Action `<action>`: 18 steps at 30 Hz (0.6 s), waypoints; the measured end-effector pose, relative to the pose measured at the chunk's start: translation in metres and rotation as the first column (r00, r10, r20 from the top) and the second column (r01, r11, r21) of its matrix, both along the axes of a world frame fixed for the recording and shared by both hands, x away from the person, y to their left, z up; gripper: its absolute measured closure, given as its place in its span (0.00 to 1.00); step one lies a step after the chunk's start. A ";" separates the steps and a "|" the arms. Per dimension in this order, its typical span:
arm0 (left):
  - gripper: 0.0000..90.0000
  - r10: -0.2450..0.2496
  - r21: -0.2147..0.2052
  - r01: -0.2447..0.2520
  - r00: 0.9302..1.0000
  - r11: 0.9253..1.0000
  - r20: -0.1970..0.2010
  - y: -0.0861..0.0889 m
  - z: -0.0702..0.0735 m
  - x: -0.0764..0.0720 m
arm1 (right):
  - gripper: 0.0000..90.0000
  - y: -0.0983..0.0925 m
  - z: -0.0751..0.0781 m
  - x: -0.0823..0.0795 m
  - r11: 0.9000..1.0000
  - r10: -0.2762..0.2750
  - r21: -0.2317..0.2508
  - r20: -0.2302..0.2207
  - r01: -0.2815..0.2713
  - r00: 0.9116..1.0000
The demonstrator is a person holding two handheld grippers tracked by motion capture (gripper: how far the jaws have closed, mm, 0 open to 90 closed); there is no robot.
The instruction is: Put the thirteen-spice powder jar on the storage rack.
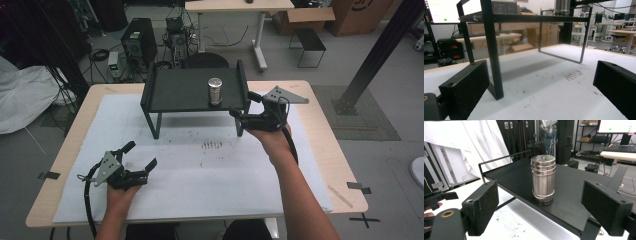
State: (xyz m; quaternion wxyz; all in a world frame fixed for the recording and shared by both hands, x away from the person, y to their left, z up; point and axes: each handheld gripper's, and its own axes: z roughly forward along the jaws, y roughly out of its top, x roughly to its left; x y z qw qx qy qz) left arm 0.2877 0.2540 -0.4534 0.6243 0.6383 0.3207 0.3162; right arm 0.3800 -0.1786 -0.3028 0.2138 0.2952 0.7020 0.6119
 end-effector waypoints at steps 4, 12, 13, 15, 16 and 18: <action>0.01 0.000 0.000 0.000 1.000 1.000 0.000 0.000 0.000 0.000 | 0.13 -0.005 -0.006 -0.004 1.000 0.001 0.011 0.026 -0.001 1.000; 0.01 0.001 0.000 -0.001 1.000 1.000 0.000 0.000 0.000 0.000 | 0.06 -0.014 -0.026 -0.009 1.000 -0.007 0.029 0.031 0.006 0.999; 0.01 0.000 0.001 0.000 1.000 1.000 0.000 0.000 0.000 0.000 | 0.05 -0.015 -0.028 -0.010 0.999 -0.011 0.033 0.032 0.010 0.999; 0.01 0.001 0.001 -0.001 1.000 1.000 0.000 0.000 0.000 0.000 | 0.03 -0.018 -0.033 -0.011 0.999 -0.028 0.043 0.026 0.027 0.999; 0.01 0.000 0.001 0.000 1.000 1.000 0.000 0.000 0.000 0.000 | 0.03 -0.020 -0.035 -0.011 0.998 -0.032 0.047 0.025 0.031 0.999; 0.01 0.001 0.001 -0.001 1.000 1.000 0.000 0.000 0.000 0.000 | 0.02 -0.022 -0.040 -0.011 0.998 -0.041 0.054 0.022 0.040 0.999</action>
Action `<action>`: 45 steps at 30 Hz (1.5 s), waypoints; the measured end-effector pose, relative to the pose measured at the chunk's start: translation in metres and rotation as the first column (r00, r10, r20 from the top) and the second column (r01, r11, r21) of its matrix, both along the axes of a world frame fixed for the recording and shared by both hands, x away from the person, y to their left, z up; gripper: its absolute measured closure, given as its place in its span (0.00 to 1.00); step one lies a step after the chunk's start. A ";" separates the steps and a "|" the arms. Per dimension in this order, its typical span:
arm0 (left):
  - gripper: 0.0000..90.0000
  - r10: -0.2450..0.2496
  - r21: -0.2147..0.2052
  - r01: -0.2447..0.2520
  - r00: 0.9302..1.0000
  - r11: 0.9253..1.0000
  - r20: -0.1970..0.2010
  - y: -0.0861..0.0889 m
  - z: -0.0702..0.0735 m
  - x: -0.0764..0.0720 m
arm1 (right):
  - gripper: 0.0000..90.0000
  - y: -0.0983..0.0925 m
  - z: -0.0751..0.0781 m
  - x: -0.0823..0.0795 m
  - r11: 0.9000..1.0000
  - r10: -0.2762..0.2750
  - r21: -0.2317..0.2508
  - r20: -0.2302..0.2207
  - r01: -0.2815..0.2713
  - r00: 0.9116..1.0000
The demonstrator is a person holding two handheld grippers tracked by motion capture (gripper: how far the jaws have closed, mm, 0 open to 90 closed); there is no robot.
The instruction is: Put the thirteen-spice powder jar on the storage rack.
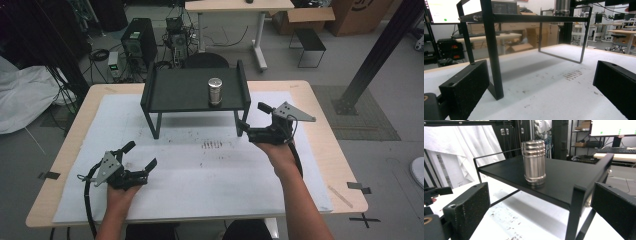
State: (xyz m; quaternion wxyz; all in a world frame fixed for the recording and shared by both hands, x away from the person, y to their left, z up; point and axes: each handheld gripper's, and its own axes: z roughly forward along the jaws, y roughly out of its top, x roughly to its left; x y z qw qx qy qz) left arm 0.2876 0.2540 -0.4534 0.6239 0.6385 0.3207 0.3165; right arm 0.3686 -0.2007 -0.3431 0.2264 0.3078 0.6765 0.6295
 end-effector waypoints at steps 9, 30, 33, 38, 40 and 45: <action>0.01 0.000 0.000 0.000 1.000 1.000 0.000 0.000 0.000 0.000 | 0.00 -0.009 -0.035 -0.003 1.000 -0.027 0.014 -0.031 0.028 0.999; 0.02 0.001 0.002 -0.001 1.000 1.000 0.002 0.000 0.000 0.000 | 0.00 -0.012 -0.095 -0.007 0.995 -0.099 -0.027 -0.076 0.098 0.992; 0.02 0.000 0.002 0.000 1.000 1.000 0.002 0.000 0.000 0.000 | 0.00 -0.012 -0.101 -0.008 0.995 -0.099 -0.023 -0.078 0.098 0.992; 0.02 0.001 0.002 -0.001 1.000 1.000 0.001 0.000 0.000 0.000 | 0.00 -0.014 -0.106 -0.012 0.994 -0.106 -0.006 -0.063 0.106 0.992; 0.02 0.001 0.001 -0.001 1.000 1.000 0.001 0.000 0.000 0.000 | 0.00 -0.015 -0.107 -0.014 0.994 -0.106 0.007 -0.043 0.107 0.993; 0.02 0.001 0.002 -0.001 1.000 1.000 0.000 0.000 0.000 0.000 | 0.00 -0.014 -0.111 -0.030 0.990 -0.138 0.022 0.109 0.136 0.984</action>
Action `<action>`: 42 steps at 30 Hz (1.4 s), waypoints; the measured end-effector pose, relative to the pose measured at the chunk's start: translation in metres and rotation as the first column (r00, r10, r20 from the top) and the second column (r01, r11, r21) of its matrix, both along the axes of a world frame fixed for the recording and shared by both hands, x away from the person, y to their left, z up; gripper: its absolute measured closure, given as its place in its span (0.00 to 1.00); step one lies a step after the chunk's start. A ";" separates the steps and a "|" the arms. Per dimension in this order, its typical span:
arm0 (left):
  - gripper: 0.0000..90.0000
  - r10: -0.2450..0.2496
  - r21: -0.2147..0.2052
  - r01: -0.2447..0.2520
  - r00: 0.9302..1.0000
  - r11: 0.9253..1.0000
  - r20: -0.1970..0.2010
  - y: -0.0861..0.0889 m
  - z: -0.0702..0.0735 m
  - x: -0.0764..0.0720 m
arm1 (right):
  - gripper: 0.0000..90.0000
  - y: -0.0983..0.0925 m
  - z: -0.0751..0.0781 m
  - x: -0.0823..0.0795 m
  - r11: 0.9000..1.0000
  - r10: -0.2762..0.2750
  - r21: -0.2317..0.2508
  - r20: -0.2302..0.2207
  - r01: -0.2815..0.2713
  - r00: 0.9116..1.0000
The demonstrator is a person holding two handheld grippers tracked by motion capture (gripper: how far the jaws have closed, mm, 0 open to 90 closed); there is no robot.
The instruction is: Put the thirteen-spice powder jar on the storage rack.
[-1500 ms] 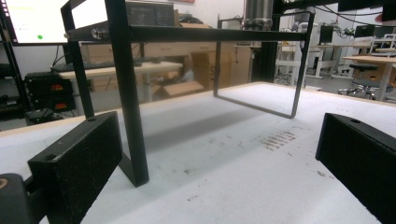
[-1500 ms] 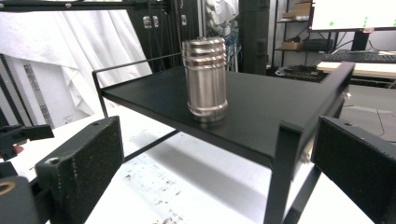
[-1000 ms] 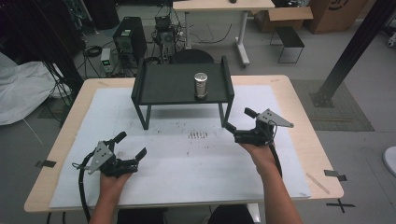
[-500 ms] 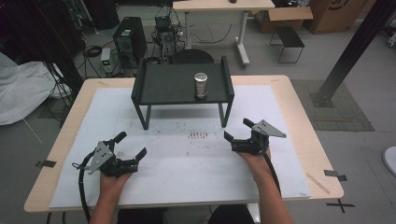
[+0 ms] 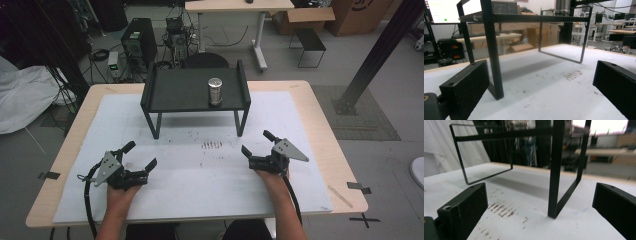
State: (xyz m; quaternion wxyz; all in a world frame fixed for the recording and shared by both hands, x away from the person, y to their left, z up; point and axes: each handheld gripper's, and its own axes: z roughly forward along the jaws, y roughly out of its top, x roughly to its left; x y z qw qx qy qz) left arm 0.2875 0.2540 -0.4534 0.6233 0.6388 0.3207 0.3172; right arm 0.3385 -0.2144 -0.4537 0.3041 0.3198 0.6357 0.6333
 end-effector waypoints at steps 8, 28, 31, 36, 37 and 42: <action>0.01 0.001 -0.002 -0.001 1.000 1.000 0.000 0.000 0.000 0.000 | 0.00 0.001 -0.001 -0.005 1.000 -0.015 -0.005 0.042 0.015 0.999; 0.01 0.001 -0.008 -0.001 1.000 1.000 0.002 0.000 0.000 0.000 | 0.00 0.001 -0.001 -0.004 1.000 -0.012 -0.004 0.038 0.013 0.999; 0.01 0.001 -0.006 -0.001 1.000 1.000 -0.001 0.000 0.000 0.000 | 0.00 0.001 -0.001 -0.004 1.000 -0.012 -0.005 0.036 0.012 0.999; 0.01 0.001 -0.006 -0.001 1.000 1.000 0.000 0.000 0.000 0.000 | 0.00 0.001 -0.001 -0.004 1.000 -0.012 -0.007 0.039 0.012 0.999; 0.01 0.001 -0.006 -0.001 1.000 1.000 0.000 0.000 0.000 0.000 | 0.00 0.001 -0.001 -0.004 1.000 -0.012 -0.006 0.039 0.012 0.999; 0.01 0.001 -0.006 -0.001 1.000 1.000 0.000 0.000 0.000 0.000 | 0.00 0.001 -0.001 -0.004 1.000 -0.012 -0.006 0.040 0.012 0.999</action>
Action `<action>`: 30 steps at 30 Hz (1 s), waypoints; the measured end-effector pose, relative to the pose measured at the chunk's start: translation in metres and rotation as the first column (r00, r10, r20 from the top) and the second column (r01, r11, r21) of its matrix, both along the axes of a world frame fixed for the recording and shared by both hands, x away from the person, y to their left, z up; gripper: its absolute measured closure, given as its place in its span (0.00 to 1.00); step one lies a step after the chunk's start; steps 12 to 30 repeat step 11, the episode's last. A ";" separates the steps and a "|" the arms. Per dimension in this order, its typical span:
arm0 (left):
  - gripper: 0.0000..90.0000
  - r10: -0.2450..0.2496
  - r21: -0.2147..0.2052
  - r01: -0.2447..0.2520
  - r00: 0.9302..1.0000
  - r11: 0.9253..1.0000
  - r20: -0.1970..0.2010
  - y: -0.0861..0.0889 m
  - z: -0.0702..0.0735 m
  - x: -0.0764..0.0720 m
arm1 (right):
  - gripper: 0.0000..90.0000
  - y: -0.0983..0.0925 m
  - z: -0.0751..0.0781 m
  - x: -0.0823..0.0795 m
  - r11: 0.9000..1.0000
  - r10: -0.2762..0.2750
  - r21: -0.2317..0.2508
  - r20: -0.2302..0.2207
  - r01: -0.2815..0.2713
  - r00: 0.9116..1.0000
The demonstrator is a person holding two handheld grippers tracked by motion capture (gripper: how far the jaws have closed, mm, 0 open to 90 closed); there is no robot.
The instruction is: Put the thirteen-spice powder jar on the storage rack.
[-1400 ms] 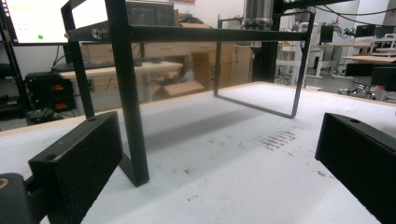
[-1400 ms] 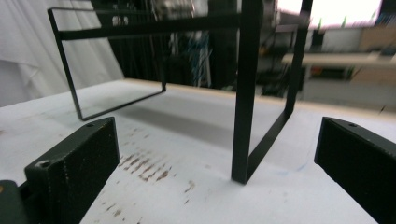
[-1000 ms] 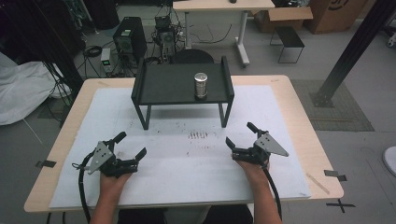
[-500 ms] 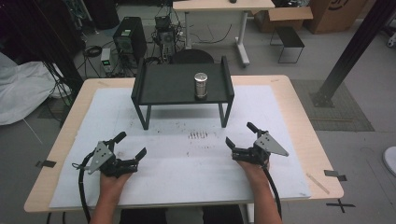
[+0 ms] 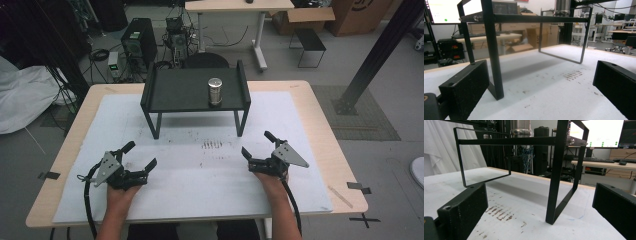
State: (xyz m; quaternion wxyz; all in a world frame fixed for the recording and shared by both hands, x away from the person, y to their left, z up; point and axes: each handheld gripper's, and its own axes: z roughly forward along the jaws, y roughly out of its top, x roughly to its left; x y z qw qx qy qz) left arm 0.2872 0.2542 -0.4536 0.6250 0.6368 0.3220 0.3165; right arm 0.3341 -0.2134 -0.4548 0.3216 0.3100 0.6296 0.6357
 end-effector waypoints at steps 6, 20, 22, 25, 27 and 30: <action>0.01 0.000 0.001 0.000 1.000 1.000 0.000 0.000 0.000 0.000 | 0.00 0.000 0.000 0.000 1.000 0.000 0.002 -0.002 0.000 1.000; 0.01 -0.001 0.002 0.001 1.000 1.000 0.000 0.000 0.000 0.000 | 0.00 0.000 0.000 0.000 1.000 0.001 0.004 -0.002 -0.001 1.000; 0.01 -0.001 0.002 0.001 1.000 1.000 0.000 0.000 0.000 0.000 | 0.00 0.000 0.000 0.000 1.000 0.001 0.004 -0.002 -0.001 1.000; 0.01 -0.001 0.002 0.001 1.000 1.000 0.000 0.000 0.000 0.000 | 0.00 0.000 0.000 0.000 1.000 0.001 0.004 -0.002 -0.001 1.000; 0.01 -0.001 0.002 0.001 1.000 1.000 0.000 0.000 0.000 0.000 | 0.00 0.000 0.000 0.000 1.000 0.001 0.004 -0.002 -0.001 1.000; 0.01 -0.001 0.002 0.001 1.000 1.000 0.000 0.000 0.000 0.000 | 0.00 0.000 0.000 0.000 1.000 0.001 0.004 -0.002 -0.001 1.000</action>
